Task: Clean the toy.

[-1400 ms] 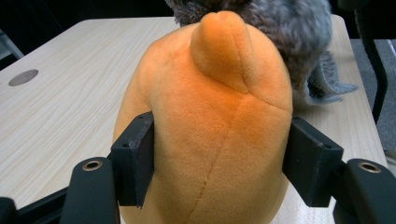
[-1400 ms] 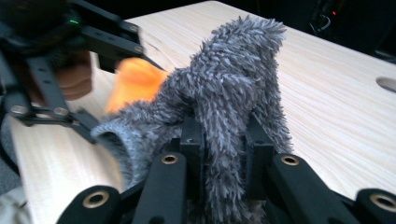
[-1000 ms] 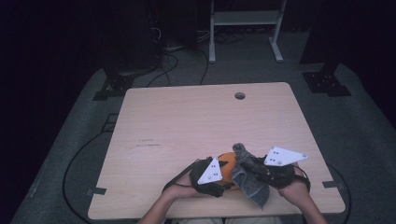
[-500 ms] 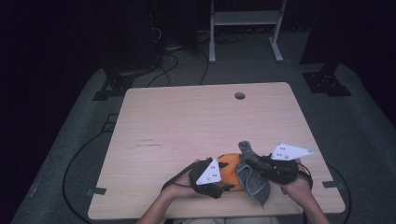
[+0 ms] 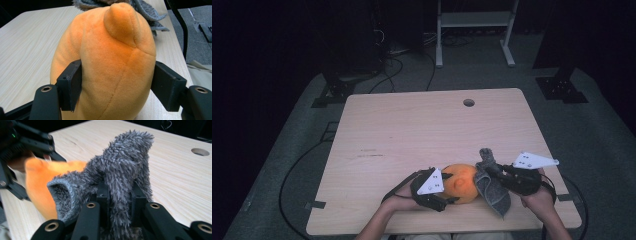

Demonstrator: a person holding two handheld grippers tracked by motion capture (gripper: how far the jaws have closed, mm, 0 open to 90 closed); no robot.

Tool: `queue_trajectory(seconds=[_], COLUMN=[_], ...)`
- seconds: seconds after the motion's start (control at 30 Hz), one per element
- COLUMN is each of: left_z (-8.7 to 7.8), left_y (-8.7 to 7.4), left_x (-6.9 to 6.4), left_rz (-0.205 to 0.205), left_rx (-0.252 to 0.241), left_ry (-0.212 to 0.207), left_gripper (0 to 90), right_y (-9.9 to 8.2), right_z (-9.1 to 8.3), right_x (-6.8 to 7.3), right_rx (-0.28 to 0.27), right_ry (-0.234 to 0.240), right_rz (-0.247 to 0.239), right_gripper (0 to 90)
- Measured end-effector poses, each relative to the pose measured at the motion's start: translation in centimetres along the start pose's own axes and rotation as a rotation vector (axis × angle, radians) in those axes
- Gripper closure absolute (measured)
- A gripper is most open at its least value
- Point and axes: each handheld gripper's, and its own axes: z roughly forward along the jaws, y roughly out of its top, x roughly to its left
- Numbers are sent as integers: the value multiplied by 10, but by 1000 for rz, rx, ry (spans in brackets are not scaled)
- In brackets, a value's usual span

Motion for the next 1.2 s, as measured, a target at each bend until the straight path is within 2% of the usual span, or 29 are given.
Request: queue_trajectory(seconds=[0.1, 0.17, 0.23, 0.3, 0.33, 0.47, 0.5, 0.57, 0.6, 0.73, 0.83, 0.97, 1.1, 1.2], left_z=[-2, -4, -5, -4, -4, -3, -3, -2, -2, -1, 0, -1, -1, -1], left_y=[-2, -3, -3, -4, -4, -3, -3, -3, -2, -2, -2, -3, -2, -2], left_x=[1, 2, 3, 5, 5, 4, 3, 3, 3, 2, 2, 2, 3, 4], left_rz=[-8, -9, -12, -27, -27, -19, -18, -13, -13, -13, -12, -18, -15, -20], left_rx=[-1, 3, 1, -5, -5, -4, -4, -4, -3, -2, 3, 4, 16, 18], left_ry=[1, 2, -1, -3, -3, -1, 1, -2, -3, -8, -11, -12, -2, 1], left_gripper=[303, 300, 297, 295, 294, 293, 292, 292, 292, 293, 294, 295, 299, 302], right_y=[-7, -11, -12, -10, -7, -2, -2, -2, -2, 3, 6, 6, 4, 0], right_z=[4, 3, -1, -5, -8, -8, -5, -2, 0, 4, 11, 14, 18, 21], right_x=[-8, -16, -22, -20, -17, -12, -8, -7, -5, 3, 10, 14, 13, 8], right_rx=[33, 57, 44, 29, 14, 27, 63, 71, 78, 34, 37, 13, 4, 28], right_ry=[-22, -60, -29, -1, 36, 56, 74, 79, 97, 142, 112, 85, 50, 12], right_rz=[16, 30, 57, 39, 29, -8, -26, -33, -30, -17, -36, -17, 16, 24], right_gripper=[739, 739, 738, 737, 737, 735, 726, 721, 715, 676, 647, 648, 719, 740])
